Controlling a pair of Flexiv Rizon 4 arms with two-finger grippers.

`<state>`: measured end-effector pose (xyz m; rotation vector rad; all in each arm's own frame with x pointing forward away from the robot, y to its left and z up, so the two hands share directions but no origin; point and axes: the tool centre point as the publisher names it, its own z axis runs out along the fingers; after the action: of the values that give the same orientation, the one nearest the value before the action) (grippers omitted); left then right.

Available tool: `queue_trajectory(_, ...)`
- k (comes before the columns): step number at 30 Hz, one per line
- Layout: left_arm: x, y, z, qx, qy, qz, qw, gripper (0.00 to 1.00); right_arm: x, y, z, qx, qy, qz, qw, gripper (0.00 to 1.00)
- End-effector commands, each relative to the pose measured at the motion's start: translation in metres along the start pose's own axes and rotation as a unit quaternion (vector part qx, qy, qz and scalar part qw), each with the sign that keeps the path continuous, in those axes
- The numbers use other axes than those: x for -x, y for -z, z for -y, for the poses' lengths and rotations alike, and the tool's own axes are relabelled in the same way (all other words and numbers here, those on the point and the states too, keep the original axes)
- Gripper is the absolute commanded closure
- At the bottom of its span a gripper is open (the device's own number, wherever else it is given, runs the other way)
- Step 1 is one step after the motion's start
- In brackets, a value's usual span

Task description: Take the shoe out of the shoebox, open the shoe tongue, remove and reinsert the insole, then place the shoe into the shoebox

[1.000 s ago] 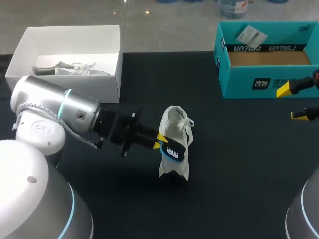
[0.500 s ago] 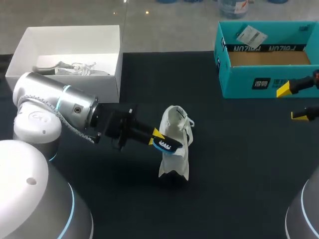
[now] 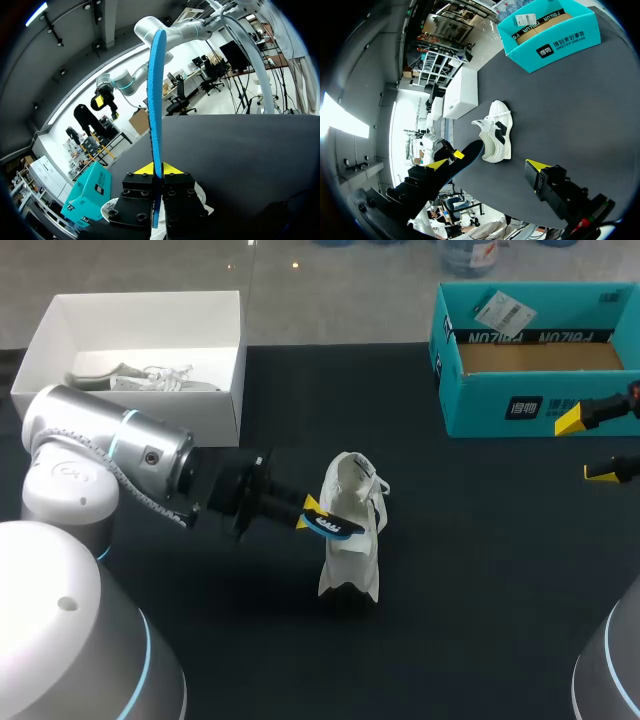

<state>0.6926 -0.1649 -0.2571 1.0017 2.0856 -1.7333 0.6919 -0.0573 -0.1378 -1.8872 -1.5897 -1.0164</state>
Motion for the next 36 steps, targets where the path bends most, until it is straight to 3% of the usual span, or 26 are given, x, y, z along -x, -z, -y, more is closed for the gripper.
queue_trajectory(1,-0.004,-0.003,-0.010,0.004,0.011,-0.005,1.000,1.00,0.000,0.000,0.000,0.000,-0.001,0.001,1.000,0.00)
queue_trajectory(10,-0.007,-0.008,-0.033,0.015,0.013,-0.006,1.000,1.00,0.000,0.000,0.000,0.000,-0.001,0.001,1.000,0.00)
queue_trajectory(15,-0.008,-0.004,-0.028,0.015,0.015,-0.005,1.000,1.00,0.000,0.000,0.000,0.000,-0.001,0.001,1.000,0.00)
queue_trajectory(26,-0.004,0.008,0.009,-0.019,0.017,0.009,1.000,1.00,0.000,0.000,0.000,0.000,-0.001,0.001,1.000,0.00)
queue_trajectory(36,-0.009,0.001,-0.010,-0.003,0.026,0.005,1.000,1.00,0.000,0.000,0.000,0.000,-0.001,0.001,1.000,0.00)
